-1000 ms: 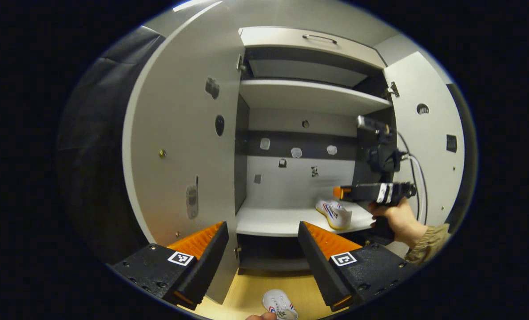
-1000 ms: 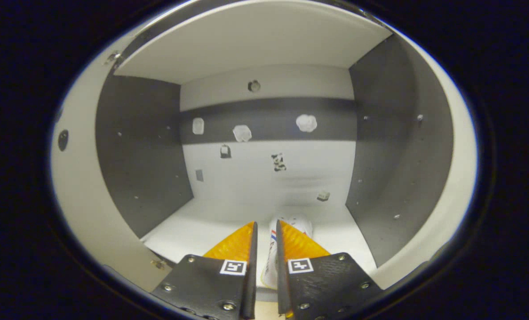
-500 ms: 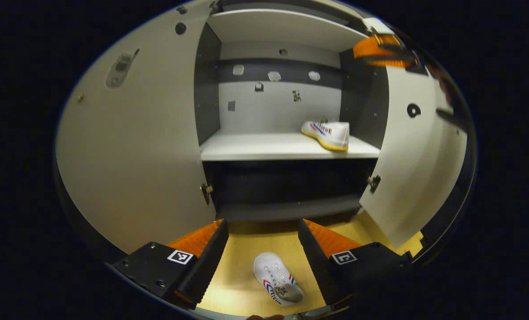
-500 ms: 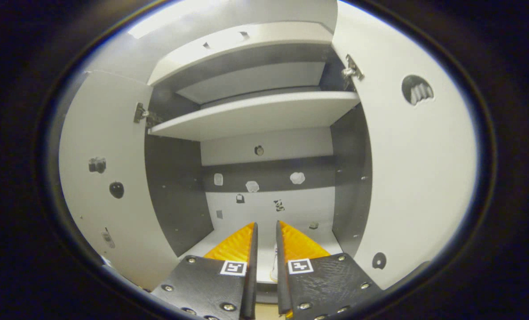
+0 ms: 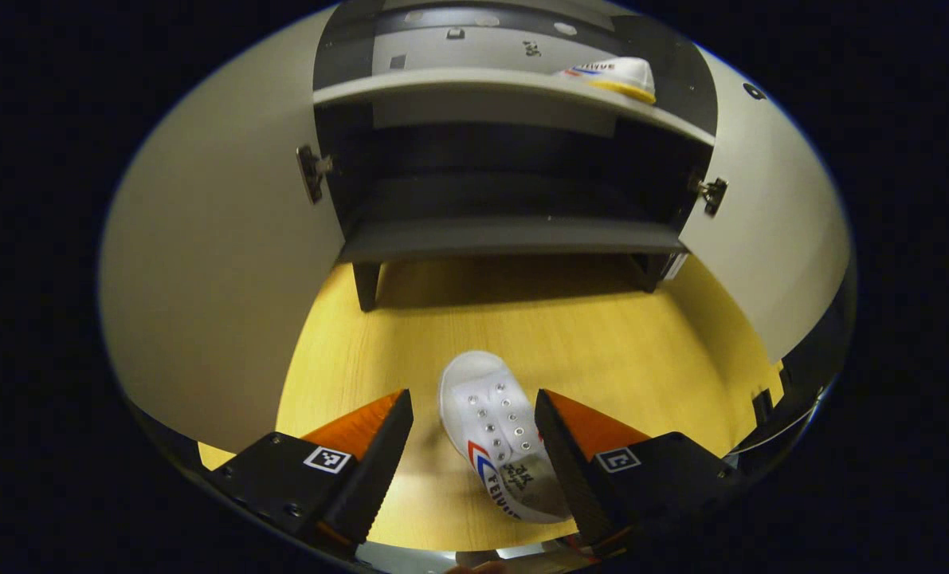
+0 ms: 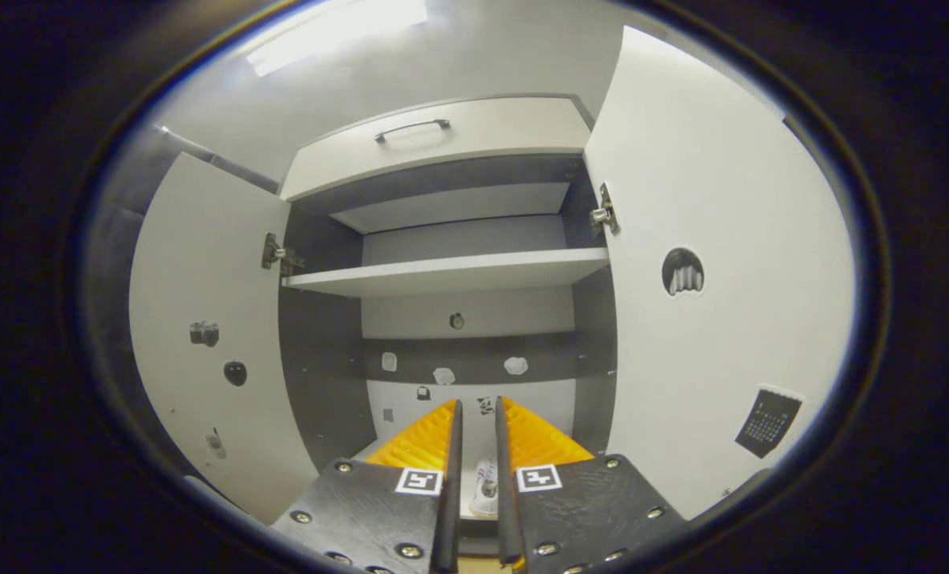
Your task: Grab one shoe with the right hand and put it into the shoe cabinet, grab the other shoe with the left hand and put it into the shoe cabinet; then close the right door with the right hand and the left door with the left hand.
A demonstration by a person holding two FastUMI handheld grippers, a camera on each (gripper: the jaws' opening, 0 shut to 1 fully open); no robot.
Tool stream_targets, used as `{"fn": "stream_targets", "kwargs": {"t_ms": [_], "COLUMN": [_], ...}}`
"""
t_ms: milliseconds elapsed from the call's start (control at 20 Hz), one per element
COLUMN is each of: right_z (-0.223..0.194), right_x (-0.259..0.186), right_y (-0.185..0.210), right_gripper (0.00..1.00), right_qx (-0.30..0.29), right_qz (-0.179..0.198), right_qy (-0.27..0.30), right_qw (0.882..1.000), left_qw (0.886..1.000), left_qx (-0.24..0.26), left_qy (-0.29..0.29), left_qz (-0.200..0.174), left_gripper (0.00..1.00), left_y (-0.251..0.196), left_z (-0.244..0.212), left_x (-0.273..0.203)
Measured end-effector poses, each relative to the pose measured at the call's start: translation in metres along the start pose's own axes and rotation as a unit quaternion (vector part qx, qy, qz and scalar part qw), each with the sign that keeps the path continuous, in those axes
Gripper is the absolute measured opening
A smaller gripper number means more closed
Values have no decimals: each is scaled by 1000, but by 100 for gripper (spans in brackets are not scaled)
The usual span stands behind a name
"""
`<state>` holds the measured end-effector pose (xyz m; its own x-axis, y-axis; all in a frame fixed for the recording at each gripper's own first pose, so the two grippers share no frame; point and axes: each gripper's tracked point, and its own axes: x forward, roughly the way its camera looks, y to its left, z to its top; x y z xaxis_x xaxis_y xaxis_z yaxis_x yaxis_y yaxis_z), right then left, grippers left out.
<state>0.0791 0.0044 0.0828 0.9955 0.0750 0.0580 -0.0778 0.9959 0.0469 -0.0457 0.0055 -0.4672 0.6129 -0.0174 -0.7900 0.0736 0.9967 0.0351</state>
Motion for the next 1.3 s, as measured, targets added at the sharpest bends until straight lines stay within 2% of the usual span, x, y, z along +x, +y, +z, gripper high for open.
{"fn": "stream_targets", "kwargs": {"t_ms": [400,600,650,700,800,900,1000,1050,1150,1300], "right_z": [21,22,21,20,17,17,17,18,16,14], "right_x": [-13,-13,-12,-12,-10,-10,-10,-10,-9,-9], "right_y": [-10,-15,-15,-16,-18,-19,-20,-21,-22,-24], "right_gripper": [19,19,19,19,19,19,19,19,19,19], "right_qx": [-8,-14,-16,-19,-21,-22,-26,-27,-27,-31], "right_qz": [-5,-7,-7,-8,-8,-8,-9,-9,-8,-10], "right_qy": [-14,-16,-16,-16,-11,-11,-13,-13,-10,-7], "right_qw": [1000,1000,1000,1000,1000,1000,1000,1000,1000,999], "left_qw": [995,990,989,988,987,987,986,986,987,994], "left_qx": [-53,-77,-89,-99,-98,-95,-113,-122,-120,-70], "left_qy": [82,119,119,117,123,125,115,111,101,65], "left_qz": [-16,-17,-23,-32,-32,-31,-34,-35,-40,-47], "left_gripper": [94,85,78,76,55,52,39,29,19,19], "left_y": [-1,1,-1,-4,-6,-3,-1,1,1,3], "left_z": [-52,-77,-76,-75,-76,-75,-72,-70,-65,-39], "left_x": [33,45,44,47,45,45,44,41,39,37]}}
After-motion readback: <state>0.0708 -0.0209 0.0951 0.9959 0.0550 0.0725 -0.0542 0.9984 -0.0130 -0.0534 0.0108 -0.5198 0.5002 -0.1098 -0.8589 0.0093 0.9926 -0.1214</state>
